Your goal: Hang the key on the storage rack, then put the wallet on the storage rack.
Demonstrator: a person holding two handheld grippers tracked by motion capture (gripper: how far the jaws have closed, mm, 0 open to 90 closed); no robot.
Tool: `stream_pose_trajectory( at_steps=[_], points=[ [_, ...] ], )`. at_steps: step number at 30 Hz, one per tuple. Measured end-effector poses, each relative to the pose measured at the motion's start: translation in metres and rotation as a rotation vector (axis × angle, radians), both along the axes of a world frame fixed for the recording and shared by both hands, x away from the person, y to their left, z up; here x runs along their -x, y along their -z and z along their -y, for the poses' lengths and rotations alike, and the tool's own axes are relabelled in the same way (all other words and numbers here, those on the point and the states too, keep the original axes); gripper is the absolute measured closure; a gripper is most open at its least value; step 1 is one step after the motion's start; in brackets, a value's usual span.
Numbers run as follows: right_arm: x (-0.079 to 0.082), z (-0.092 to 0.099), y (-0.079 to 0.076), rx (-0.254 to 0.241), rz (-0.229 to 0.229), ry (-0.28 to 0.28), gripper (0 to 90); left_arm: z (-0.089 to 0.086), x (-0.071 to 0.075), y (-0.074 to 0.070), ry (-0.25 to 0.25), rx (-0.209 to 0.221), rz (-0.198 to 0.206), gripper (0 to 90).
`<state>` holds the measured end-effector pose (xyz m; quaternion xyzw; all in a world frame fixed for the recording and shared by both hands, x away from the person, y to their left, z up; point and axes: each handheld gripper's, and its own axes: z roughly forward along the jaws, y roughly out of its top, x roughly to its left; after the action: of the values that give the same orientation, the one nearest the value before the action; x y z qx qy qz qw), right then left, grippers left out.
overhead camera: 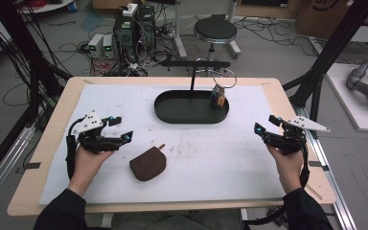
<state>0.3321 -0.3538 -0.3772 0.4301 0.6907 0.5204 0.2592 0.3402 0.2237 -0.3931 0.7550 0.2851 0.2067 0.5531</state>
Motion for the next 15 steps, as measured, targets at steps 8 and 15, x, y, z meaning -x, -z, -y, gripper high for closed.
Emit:
stream_pose_trajectory(
  at_steps=[8,15],
  points=[
    [0.0048,-0.0038,-0.0001,0.021,0.023,0.010,26.7,0.0016,0.0013,-0.0012,0.000,-0.009,0.014,26.2],
    [0.0045,-0.0074,0.0025,0.033,0.024,0.005,26.7,-0.0004,0.0008,0.0003,0.029,0.027,0.070,27.1]
  ],
)
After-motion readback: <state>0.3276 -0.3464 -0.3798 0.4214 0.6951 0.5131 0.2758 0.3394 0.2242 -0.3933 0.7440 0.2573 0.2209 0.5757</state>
